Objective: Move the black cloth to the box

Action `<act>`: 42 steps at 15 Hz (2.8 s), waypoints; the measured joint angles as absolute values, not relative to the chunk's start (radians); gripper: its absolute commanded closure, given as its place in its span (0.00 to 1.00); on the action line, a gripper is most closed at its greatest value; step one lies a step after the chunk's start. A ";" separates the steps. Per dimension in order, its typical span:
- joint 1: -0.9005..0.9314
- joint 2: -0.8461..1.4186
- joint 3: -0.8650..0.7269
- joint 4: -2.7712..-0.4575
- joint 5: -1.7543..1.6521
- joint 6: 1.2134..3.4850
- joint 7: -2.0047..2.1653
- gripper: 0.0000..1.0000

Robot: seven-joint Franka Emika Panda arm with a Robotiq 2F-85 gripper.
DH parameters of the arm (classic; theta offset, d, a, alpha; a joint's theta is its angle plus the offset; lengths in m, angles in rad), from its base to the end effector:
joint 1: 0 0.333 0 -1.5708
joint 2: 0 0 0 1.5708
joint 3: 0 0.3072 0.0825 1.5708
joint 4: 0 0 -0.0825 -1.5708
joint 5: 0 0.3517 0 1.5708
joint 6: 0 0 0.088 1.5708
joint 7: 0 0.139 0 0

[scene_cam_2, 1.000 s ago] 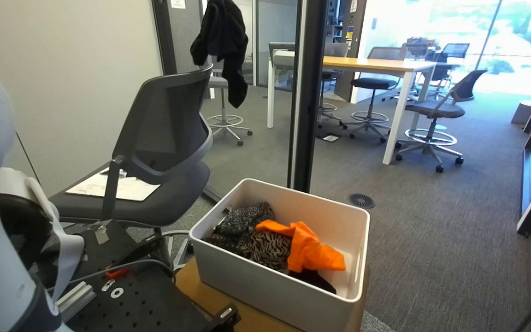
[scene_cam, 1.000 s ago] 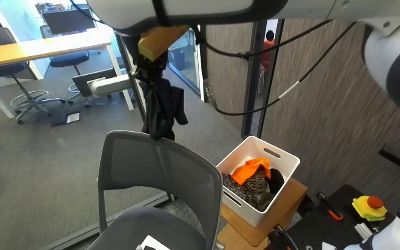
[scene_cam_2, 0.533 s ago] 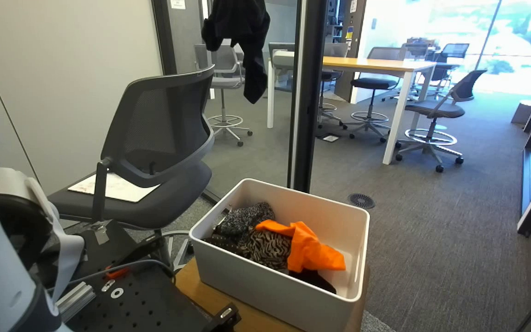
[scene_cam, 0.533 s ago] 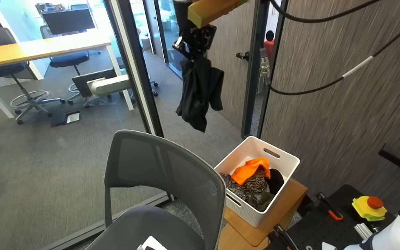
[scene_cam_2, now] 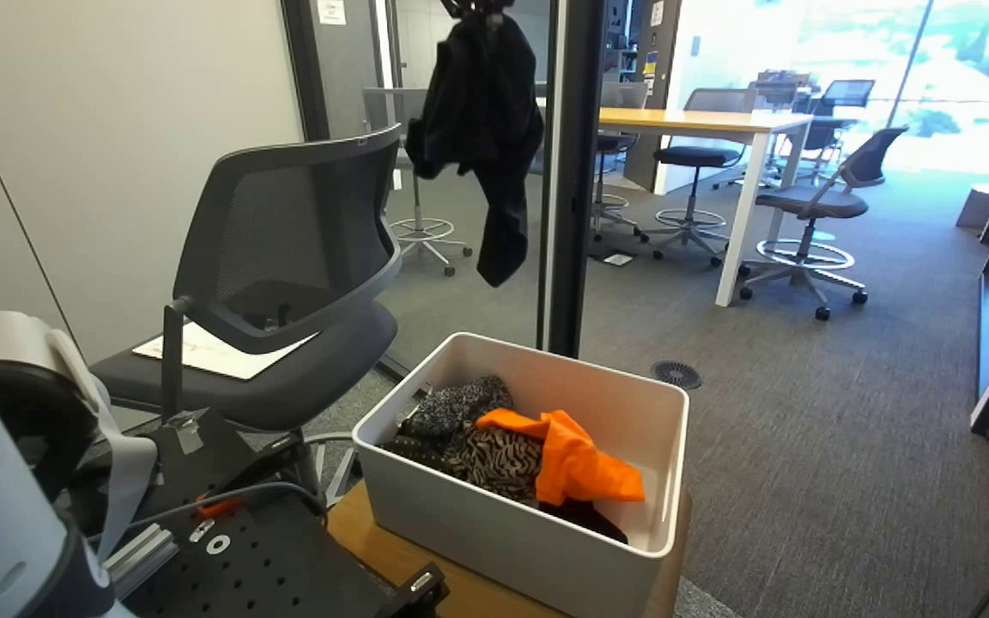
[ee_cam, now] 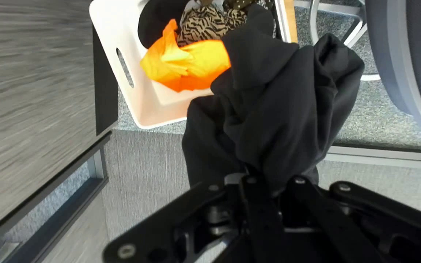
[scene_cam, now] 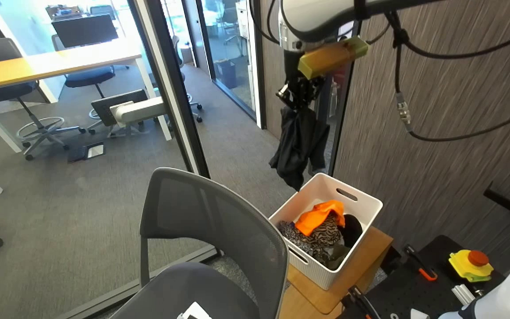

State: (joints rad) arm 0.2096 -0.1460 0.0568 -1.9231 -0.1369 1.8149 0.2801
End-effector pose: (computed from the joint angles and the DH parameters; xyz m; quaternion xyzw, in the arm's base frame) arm 0.4779 0.1157 0.5231 0.9973 0.0082 0.0371 0.0631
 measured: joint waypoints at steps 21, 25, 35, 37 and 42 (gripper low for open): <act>0.017 0.067 0.015 -2.368 0.207 2.152 0.201 0.60; 0.010 0.078 0.014 -2.368 0.240 2.152 0.200 0.31; 0.006 0.021 0.015 -2.368 0.221 2.123 0.175 0.00; 0.009 -0.066 0.019 -2.373 0.157 2.061 0.148 0.00; 0.029 -0.349 0.034 -2.397 0.059 1.860 0.018 0.00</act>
